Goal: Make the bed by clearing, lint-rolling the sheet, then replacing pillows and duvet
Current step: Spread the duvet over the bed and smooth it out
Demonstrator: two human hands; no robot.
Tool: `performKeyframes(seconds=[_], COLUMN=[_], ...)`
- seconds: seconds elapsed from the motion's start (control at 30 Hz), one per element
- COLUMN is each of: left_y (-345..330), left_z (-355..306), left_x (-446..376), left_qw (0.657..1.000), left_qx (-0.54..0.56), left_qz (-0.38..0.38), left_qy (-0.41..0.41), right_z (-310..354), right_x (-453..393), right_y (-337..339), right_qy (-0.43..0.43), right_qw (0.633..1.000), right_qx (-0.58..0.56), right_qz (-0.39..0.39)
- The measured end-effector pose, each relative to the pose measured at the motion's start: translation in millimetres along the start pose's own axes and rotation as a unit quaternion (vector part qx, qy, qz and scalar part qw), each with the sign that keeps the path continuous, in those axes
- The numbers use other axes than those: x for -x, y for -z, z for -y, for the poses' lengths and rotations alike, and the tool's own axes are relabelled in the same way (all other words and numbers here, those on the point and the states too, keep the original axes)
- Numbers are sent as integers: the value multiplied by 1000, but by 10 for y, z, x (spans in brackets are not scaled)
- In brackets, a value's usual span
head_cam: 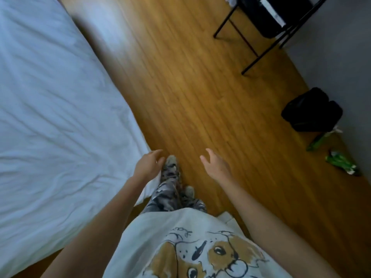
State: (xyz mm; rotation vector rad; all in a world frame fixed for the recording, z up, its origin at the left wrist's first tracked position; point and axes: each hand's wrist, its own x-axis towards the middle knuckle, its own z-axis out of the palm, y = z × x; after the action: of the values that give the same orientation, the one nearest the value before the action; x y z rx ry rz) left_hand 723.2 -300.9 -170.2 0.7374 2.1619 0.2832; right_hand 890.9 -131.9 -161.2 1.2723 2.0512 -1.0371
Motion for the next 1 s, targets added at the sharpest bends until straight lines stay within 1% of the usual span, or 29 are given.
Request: performKeyframes(seconds=[0.07, 0.2, 0.3, 0.47, 0.63, 0.73, 0.83, 0.9, 1.0], left_y=[314, 810, 1238, 2082, 2952, 3415, 3869, 4238, 4901], left_z=[-119, -97, -32, -81, -333, -467, -421, -304, -155], left_x=[-150, -450, -803, -1546, -2215, -2640, -3200, -3653, -4211], left_qw=[999, 987, 977, 979, 993, 993, 990, 987, 968], left_qx=[39, 131, 169, 158, 90, 97, 108, 107, 141], left_qz=[-22, -67, -77, -78, -59, -70, -79, -101, -156], left_qy=[6, 65, 100, 104, 40, 24, 36, 60, 138], right_z=[182, 632, 993, 1755, 2705, 3254, 3819, 4249, 5029], right_x=[-155, -441, -716, -1355, -1963, -2460, -3081, -3572, -4328], right_y=[276, 670, 988, 1663, 2334, 2682, 3007, 3233, 3649], right_qy=[-5, -18, -27, -19, 23, 45, 62, 85, 113], right_qw=[1000, 999, 996, 994, 987, 986, 988, 990, 993], right_qx=[-9, -51, -83, -99, -147, -142, -127, -104, -23], right_qz=[-1, -1, -8, -35, -66, -70, -58, -44, -10])
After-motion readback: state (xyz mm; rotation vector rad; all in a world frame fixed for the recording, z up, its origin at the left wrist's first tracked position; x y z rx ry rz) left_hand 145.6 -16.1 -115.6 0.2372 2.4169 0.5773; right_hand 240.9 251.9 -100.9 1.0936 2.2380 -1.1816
